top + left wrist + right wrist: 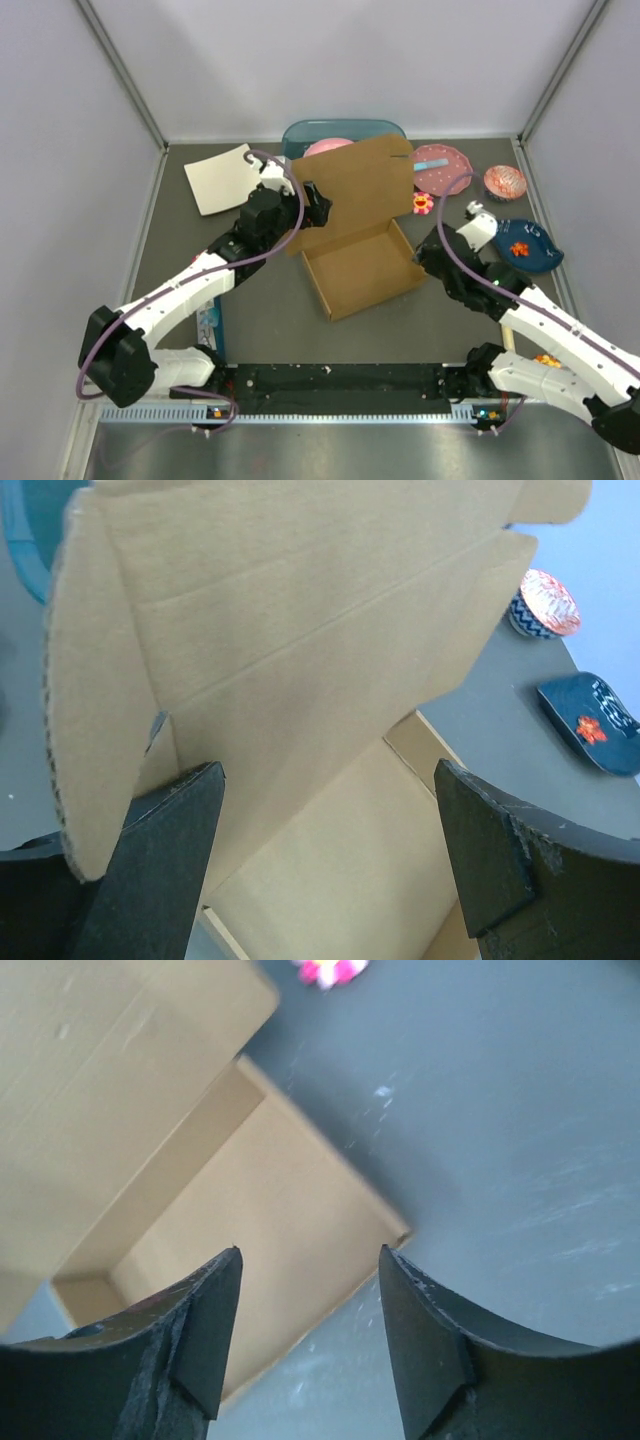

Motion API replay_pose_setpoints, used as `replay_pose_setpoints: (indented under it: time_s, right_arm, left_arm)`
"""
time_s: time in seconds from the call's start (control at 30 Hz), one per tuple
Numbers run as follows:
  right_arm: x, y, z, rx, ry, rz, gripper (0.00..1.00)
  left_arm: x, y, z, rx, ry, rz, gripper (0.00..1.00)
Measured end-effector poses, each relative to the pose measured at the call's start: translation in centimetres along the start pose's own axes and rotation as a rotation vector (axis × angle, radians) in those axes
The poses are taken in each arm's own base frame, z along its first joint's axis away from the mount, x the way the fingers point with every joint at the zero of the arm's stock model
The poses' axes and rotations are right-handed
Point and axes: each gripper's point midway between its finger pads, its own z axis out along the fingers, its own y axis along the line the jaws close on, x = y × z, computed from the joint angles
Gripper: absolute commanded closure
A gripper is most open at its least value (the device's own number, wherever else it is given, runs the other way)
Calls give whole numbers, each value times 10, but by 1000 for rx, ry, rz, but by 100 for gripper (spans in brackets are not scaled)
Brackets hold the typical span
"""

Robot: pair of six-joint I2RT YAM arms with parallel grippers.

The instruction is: Fold the paper box

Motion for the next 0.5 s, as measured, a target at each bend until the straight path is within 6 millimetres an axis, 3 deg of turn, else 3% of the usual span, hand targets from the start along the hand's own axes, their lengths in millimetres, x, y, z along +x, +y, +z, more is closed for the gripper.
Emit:
replay_pose_setpoints:
  time_s: [0.07,0.17,0.37,0.5]
  right_arm:
    - [-19,-17,6,67,-68,27,46]
    - [-29,-38,23,159,-120,51,46]
    - [-8,-70,64,320,-77,21,46]
    - [4,-78,84,355,-30,-6,45]
  left_arm:
    - [-8,8,7,-26,-7,-5,9]
    - [-4,23,20,-72,16,-8,9]
    - [24,53,34,-151,105,-8,9]
    - [27,63,35,-173,124,-21,9]
